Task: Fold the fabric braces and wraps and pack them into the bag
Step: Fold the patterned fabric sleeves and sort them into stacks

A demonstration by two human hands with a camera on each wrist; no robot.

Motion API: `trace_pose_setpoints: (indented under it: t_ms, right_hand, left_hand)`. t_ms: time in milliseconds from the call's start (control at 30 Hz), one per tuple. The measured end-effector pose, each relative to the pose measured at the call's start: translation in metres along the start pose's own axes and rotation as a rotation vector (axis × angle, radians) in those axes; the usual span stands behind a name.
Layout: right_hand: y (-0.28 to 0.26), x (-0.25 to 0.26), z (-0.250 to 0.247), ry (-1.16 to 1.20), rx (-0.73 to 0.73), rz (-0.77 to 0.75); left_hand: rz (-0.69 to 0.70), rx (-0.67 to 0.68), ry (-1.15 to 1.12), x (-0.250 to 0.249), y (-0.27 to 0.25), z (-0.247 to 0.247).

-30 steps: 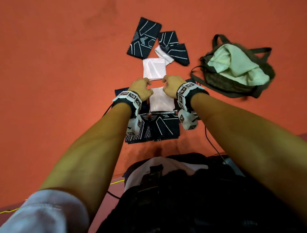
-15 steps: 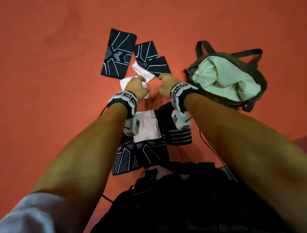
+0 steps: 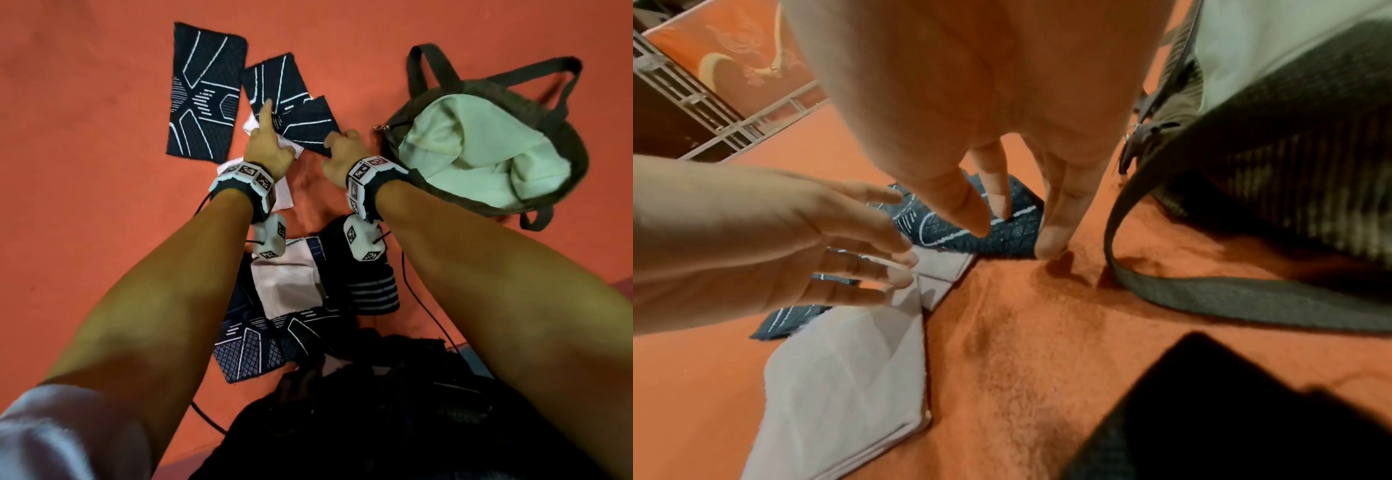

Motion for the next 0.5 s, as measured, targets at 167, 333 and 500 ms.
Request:
trace_pose_setpoints:
  t_ms: [167,333,500]
  right_hand:
    - [-0.004,-0.003,0.003,0.025,-0.008,0.006]
    - [-0.025,0.010,0.000,0.032,-0.045,-0.033]
    - [-0.062,0.025,-0.006,0.053,-0.080,-0.092]
  left_hand:
    - [-0.044,-0.028,0.065,-0.006,-0.003,-0.007]
    - [0.017,-0.152,0.034,-0.014,-0.031,-0.027]
    - [0.116,-0.311,0.000,-0.025,-0.071,-0.052]
Point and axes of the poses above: each hand's wrist, its own y-axis towards the middle knuckle, its own z-axis out of the palm, x = y × z, the point moved 9 cm from there along y, towards the middle knuckle, and after that the axes turned 9 degrees about z, right-handed, at the moved point
